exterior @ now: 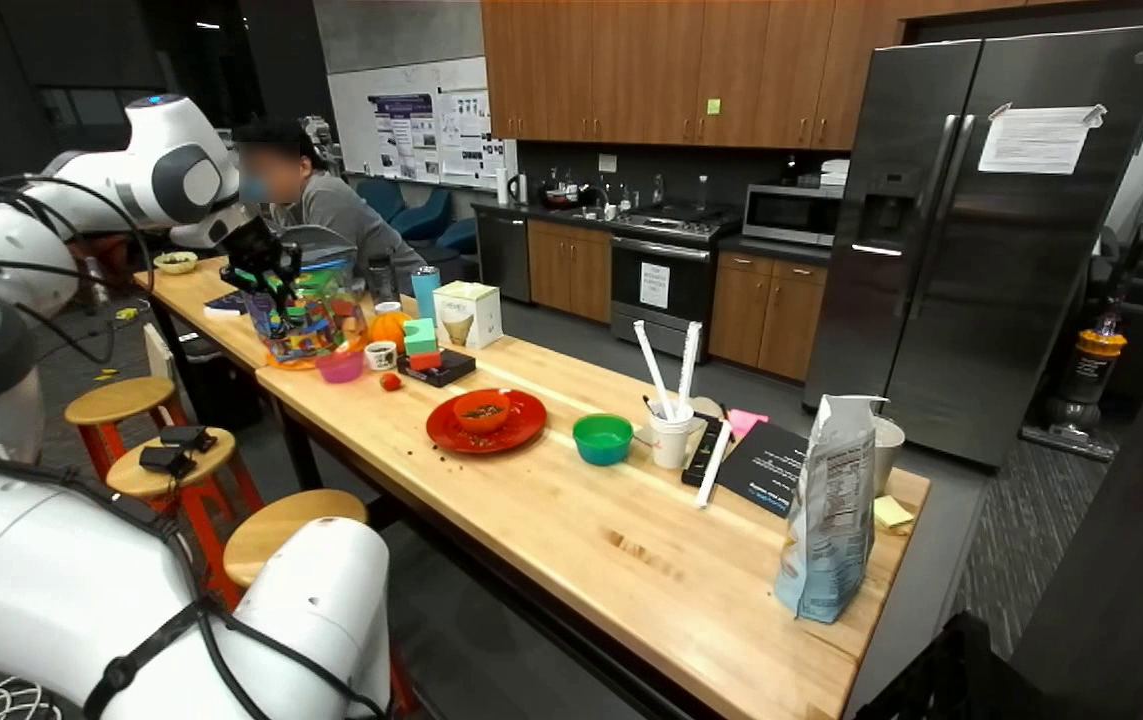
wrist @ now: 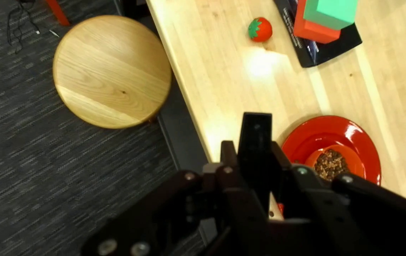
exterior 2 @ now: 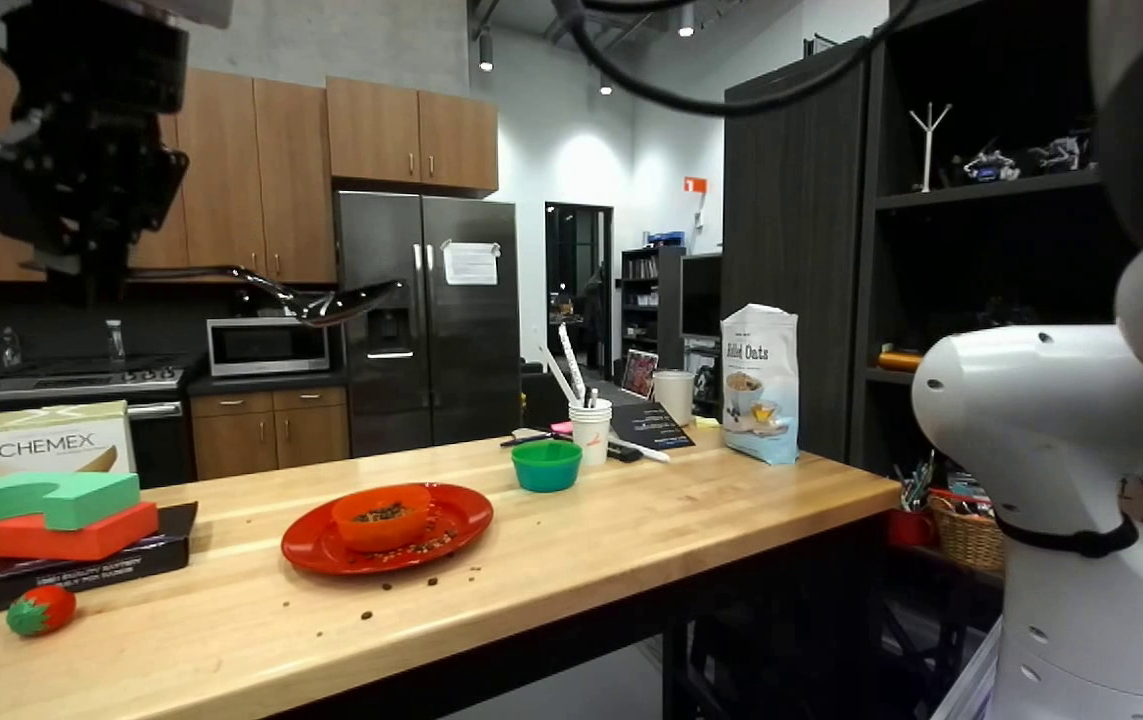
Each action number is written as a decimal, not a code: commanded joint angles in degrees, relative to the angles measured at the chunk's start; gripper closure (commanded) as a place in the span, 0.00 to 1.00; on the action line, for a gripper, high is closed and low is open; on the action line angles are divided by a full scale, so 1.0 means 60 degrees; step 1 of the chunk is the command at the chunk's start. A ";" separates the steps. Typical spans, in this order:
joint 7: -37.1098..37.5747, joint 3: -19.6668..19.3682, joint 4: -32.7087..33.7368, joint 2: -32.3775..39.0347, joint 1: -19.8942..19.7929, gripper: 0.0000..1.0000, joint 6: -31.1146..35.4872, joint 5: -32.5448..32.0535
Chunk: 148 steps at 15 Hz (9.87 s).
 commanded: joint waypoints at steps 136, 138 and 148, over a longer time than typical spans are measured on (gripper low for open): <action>-0.7321 -0.5368 -0.5052 0.4305 -0.0102 0.76 -0.6000 0.2834; -0.7320 -0.5349 -0.5047 0.4339 -0.0112 0.76 -0.5995 0.2830; -0.7238 -0.4997 -0.4690 0.4408 -0.0676 0.63 -0.5836 0.2600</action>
